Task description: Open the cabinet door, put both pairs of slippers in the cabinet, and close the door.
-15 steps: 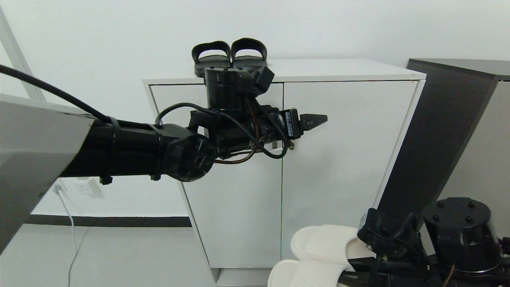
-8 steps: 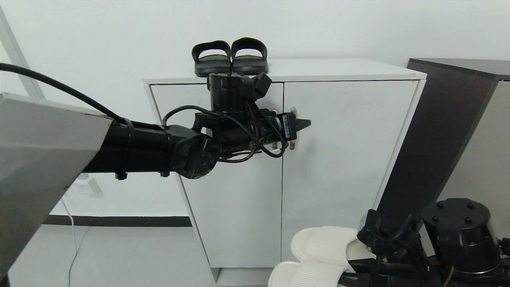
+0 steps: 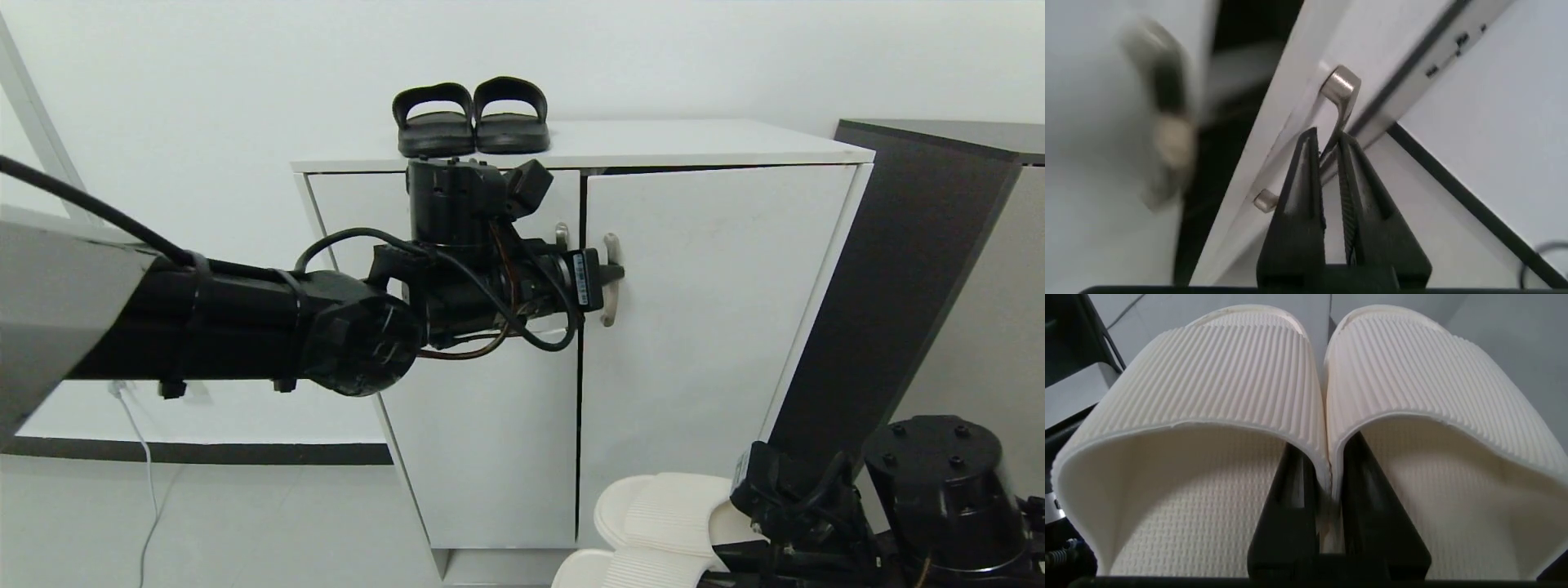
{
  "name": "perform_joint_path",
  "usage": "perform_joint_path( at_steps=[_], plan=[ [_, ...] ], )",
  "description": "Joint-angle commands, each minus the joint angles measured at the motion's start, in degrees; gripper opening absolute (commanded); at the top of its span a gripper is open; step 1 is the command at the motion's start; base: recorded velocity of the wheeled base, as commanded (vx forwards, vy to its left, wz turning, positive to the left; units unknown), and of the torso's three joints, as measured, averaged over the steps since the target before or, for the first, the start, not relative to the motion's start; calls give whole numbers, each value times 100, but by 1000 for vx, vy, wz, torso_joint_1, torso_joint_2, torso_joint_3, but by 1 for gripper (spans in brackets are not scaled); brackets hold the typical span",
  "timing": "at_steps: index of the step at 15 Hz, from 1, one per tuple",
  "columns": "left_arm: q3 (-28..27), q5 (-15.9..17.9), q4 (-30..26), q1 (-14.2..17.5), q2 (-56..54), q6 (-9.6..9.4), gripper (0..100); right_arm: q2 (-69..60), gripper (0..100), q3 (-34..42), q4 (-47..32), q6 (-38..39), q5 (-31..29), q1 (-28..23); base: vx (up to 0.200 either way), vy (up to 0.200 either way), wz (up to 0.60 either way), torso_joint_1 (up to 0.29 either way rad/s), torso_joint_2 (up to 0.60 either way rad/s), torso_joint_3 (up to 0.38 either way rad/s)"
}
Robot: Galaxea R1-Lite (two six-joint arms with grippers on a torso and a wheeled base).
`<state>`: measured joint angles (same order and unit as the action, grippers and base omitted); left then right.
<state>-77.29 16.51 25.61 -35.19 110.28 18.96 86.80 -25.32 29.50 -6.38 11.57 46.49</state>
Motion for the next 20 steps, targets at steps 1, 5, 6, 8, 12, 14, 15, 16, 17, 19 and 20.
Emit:
perform_joint_path(
  at_steps=[1, 5, 6, 8, 12, 14, 15, 16, 17, 19, 20],
  plan=[
    [346, 2, -4, -93, -463, -15, 0, -5, 0, 10, 3, -39, 3, 9, 0, 0, 0, 0, 0, 0],
    [988, 2, 5, -146, -1087, -32, 0, -5, 0, 27, 3, -74, 3, 18, 0, 0, 0, 0, 0, 0],
    [1155, -7, 14, -146, -1228, -41, 0, -5, 0, 36, 12, -74, 3, 18, 0, 0, 0, 0, 0, 0],
    [1453, -7, 471, -58, -1324, -59, 0, 13, 0, 53, 100, -83, 3, 18, 0, 0, 0, 0, 0, 0],
    [1269, 46, 787, 373, -955, 240, 0, 48, 0, 71, 170, -83, 3, 18, 0, 0, 0, 0, 0, 0],
    [1023, 37, 972, 452, -648, 240, 0, 48, 0, 115, 188, -83, 3, 18, 0, 0, 0, 0, 0, 0],
    [952, 28, 1007, 452, -560, 240, 0, 48, 0, 115, 188, -83, 3, 18, 0, 0, 0, 0, 0, 0],
    [680, 19, 1121, 452, -287, 240, 0, 57, 0, 106, 188, -83, 3, 18, 0, 0, 0, 0, 0, 0],
    [443, 28, 1139, 443, -103, 240, 0, 48, 0, 115, 188, -83, 3, 18, 0, 0, 0, 0, 0, 0],
    [-67, 11, 1165, 408, 328, 240, 0, 48, 0, 115, 188, -83, 3, 18, 0, 0, 0, 0, 0, 0],
    [-260, 11, 1200, 399, 468, 240, 0, 57, 0, 115, 188, -83, 3, 18, 0, 0, 0, 0, 0, 0]
  ],
)
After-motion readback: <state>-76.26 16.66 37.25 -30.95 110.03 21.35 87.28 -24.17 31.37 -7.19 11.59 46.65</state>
